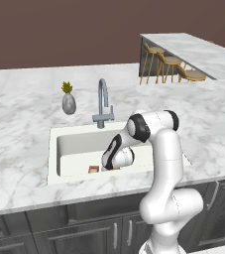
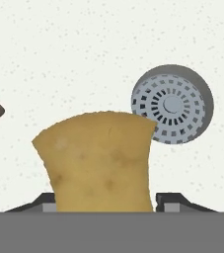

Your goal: Pick up the sponge and bar soap from the sink, and place them back in the cabinet, and close the cabinet door.

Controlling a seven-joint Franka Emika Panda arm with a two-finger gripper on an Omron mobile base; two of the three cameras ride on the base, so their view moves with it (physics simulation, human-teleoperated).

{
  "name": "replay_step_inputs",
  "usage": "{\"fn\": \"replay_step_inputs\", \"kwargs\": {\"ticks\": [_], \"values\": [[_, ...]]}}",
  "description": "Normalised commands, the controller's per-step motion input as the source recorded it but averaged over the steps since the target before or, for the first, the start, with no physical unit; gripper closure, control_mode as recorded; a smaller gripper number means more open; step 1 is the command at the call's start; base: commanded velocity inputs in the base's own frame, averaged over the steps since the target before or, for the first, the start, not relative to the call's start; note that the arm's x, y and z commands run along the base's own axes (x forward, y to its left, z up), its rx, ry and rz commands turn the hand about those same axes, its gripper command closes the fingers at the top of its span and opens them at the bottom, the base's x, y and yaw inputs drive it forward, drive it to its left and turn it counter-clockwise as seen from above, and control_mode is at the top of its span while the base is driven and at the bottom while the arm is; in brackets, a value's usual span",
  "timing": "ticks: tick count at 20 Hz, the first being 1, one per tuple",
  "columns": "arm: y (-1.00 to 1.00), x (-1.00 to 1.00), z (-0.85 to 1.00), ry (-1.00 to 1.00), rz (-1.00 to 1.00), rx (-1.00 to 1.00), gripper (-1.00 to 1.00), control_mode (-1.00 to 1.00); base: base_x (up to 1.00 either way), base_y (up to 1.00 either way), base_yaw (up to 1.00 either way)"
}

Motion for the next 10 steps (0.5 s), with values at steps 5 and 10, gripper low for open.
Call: {"fn": "replay_step_inputs", "kwargs": {"ticks": [5,10], "values": [[0.0,0.0,0.0,0.0,0.0,0.0,1.0,-1.0,0.0,0.0,0.0],[-0.01,0.0,0.1,0.0,0.0,0.0,1.0,-1.0,0.0,0.0,0.0]]}}
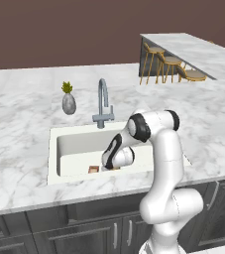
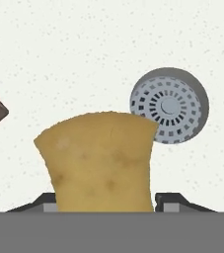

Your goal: Pick up the sponge and bar soap from the sink, and place them back in the cabinet, and close the cabinet door.

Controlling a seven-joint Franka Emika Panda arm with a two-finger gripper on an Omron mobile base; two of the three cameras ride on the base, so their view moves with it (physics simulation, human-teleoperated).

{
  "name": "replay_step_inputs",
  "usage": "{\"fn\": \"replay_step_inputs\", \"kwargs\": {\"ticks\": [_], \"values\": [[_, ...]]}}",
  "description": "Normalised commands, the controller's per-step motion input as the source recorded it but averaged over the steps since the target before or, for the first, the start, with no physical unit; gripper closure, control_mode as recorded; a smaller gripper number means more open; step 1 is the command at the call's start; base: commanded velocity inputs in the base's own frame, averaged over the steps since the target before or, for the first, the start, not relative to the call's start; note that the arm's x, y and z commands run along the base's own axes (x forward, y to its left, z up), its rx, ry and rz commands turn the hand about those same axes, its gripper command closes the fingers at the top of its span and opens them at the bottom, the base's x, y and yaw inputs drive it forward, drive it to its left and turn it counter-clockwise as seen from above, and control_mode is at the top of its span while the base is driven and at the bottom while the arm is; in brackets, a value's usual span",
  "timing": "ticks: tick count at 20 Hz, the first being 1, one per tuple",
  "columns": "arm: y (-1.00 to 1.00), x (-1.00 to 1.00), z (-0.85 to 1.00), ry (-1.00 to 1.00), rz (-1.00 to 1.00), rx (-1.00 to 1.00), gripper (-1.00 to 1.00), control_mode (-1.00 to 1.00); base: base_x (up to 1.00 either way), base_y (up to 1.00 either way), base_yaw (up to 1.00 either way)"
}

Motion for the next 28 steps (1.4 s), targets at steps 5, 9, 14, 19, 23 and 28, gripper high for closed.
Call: {"fn": "replay_step_inputs", "kwargs": {"ticks": [5,9,14,19,23,28], "values": [[-0.1,0.0,0.28,0.0,0.0,0.0,1.0,-1.0,0.0,0.0,0.0],[-0.34,0.0,0.22,0.0,0.0,0.0,1.0,-1.0,0.0,0.0,0.0],[-0.38,0.0,0.25,0.0,0.0,0.0,1.0,-1.0,0.0,0.0,0.0],[-0.37,0.0,0.3,0.0,0.0,0.0,1.0,-1.0,0.0,0.0,0.0],[-0.35,0.0,0.41,0.0,0.0,0.0,1.0,-1.0,0.0,0.0,0.0],[-0.31,0.0,0.5,0.0,0.0,0.0,1.0,-1.0,0.0,0.0,0.0]]}}
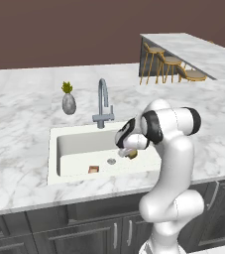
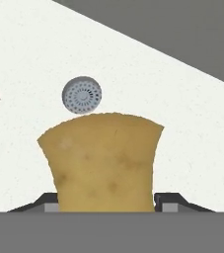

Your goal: Pick up the sponge and bar soap from the sink, and place them back in the cabinet, and close the cabinet door.

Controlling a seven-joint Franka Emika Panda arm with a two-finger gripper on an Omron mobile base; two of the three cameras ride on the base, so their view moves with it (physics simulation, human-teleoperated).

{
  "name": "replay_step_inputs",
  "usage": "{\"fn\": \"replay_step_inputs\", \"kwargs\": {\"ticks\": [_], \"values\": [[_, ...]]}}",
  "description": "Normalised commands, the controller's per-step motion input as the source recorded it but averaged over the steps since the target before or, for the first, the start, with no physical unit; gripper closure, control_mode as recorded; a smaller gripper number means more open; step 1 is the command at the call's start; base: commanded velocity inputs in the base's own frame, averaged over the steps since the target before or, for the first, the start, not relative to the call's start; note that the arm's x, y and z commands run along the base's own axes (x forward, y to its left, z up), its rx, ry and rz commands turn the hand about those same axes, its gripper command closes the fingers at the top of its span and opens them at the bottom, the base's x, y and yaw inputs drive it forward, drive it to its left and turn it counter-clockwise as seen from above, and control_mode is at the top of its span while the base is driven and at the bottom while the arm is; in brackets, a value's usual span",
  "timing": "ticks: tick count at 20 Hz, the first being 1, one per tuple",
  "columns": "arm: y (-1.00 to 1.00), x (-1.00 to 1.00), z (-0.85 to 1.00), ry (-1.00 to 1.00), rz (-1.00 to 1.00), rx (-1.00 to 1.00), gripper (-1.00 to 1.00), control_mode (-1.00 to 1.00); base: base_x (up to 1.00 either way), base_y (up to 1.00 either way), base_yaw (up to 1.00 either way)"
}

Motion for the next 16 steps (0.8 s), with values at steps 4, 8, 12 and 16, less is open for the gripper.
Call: {"fn": "replay_step_inputs", "kwargs": {"ticks": [4,8,12,16], "values": [[-0.23,0.0,0.55,0.0,0.0,0.0,1.0,-1.0,0.0,0.0,0.0],[-0.11,-0.01,0.54,0.0,0.0,0.0,1.0,-1.0,0.0,0.0,0.0],[-0.03,-0.06,0.55,0.0,-0.01,0.0,1.0,-1.0,0.0,0.0,0.0],[0.0,-0.15,0.58,0.0,-0.02,0.0,1.0,-1.0,0.0,0.0,0.0]]}}
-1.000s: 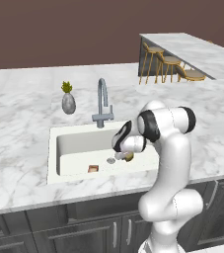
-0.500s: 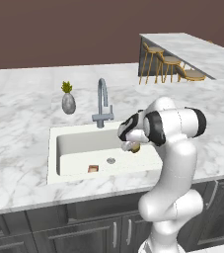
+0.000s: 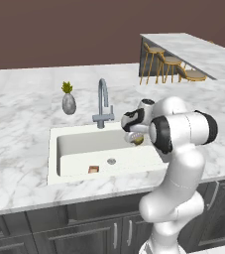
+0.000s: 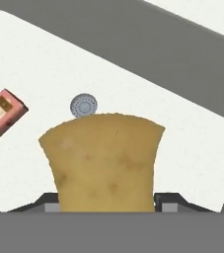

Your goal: Pick up the sponge and bar soap from the sink, and place them back in the cabinet, and close the cabinet door.

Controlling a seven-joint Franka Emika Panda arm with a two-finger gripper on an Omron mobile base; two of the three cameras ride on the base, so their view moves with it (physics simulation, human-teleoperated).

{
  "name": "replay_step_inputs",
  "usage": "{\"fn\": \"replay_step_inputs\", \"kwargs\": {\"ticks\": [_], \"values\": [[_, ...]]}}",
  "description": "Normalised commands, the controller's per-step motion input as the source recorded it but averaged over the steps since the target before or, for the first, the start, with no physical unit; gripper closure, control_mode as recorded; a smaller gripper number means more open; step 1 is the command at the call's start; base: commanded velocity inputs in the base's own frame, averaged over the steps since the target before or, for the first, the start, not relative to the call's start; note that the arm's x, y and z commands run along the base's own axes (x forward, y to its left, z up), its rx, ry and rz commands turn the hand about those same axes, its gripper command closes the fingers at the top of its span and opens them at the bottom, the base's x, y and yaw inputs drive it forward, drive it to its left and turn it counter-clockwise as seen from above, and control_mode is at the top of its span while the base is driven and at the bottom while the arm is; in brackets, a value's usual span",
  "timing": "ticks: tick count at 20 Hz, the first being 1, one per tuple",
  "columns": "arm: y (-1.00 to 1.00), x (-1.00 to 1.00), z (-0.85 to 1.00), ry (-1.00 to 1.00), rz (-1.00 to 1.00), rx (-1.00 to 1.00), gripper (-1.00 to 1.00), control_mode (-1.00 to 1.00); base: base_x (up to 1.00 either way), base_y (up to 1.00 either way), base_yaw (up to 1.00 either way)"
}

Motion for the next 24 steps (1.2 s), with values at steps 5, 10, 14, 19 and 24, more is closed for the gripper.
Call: {"fn": "replay_step_inputs", "kwargs": {"ticks": [5,10,14,19,24], "values": [[0.0,-0.3,0.55,0.0,-0.04,0.0,1.0,-1.0,0.0,0.0,0.0],[0.0,-0.31,0.59,0.0,-0.08,0.0,1.0,-1.0,0.0,0.0,0.0],[0.0,-0.37,0.49,0.0,-0.12,0.0,1.0,-1.0,0.0,0.0,0.0],[0.0,-0.37,0.45,0.0,-0.15,0.0,1.0,-1.0,0.0,0.0,0.0],[-0.01,-0.3,0.59,0.0,-0.15,0.0,1.0,-1.0,0.0,0.0,0.0]]}}
